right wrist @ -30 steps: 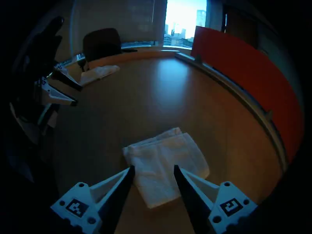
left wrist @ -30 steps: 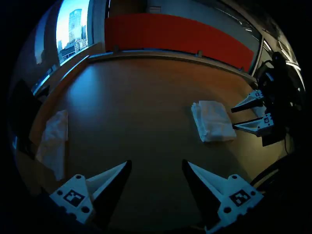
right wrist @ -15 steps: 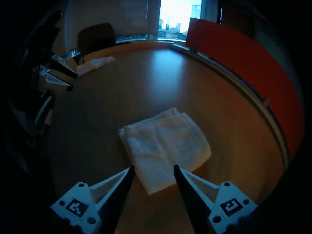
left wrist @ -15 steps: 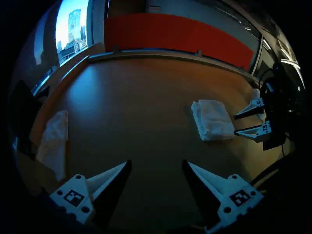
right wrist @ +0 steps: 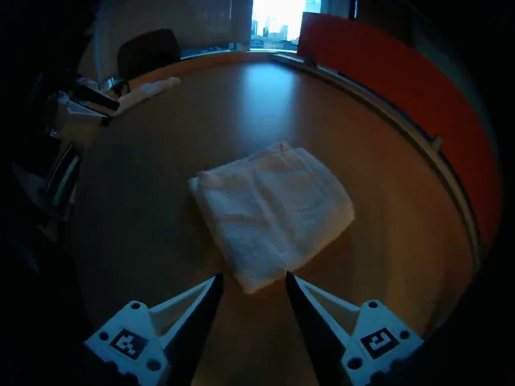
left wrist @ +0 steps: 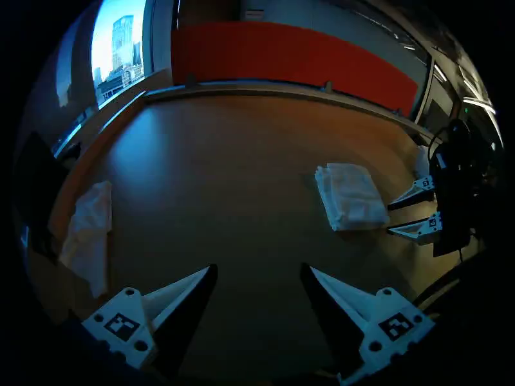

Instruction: Fold towel

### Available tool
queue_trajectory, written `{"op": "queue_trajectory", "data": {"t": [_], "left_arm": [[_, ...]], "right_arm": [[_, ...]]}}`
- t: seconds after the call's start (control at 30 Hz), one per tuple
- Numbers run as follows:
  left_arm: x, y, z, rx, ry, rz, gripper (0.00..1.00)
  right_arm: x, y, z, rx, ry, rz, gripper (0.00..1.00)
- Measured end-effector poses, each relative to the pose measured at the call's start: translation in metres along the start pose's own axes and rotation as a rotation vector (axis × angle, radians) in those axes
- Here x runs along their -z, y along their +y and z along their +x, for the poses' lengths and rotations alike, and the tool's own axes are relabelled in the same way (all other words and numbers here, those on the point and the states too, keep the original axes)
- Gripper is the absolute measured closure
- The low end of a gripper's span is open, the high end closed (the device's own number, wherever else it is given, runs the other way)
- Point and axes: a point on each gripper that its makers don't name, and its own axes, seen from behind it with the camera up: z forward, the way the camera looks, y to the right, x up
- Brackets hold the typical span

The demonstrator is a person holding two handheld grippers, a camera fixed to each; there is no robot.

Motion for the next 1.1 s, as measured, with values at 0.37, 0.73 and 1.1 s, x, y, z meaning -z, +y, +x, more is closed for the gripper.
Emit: {"op": "queue_trajectory", "data": {"t": [0.37,0.73,1.1], "left_arm": [[0.000,0.000,-0.002,0.000,-0.003,0.000,0.04],[0.000,0.001,-0.001,-0.007,-0.003,-0.005,0.04],[0.000,0.002,-0.002,-0.010,-0.002,-0.013,0.04]], "right_arm": [[-0.005,-0.002,-0.010,-0.020,-0.025,-0.004,0.61],[-0.007,-0.008,-0.009,-0.040,-0.020,0.010,0.92],[0.004,-0.001,0.004,-0.037,0.005,-0.003,0.96]]}}
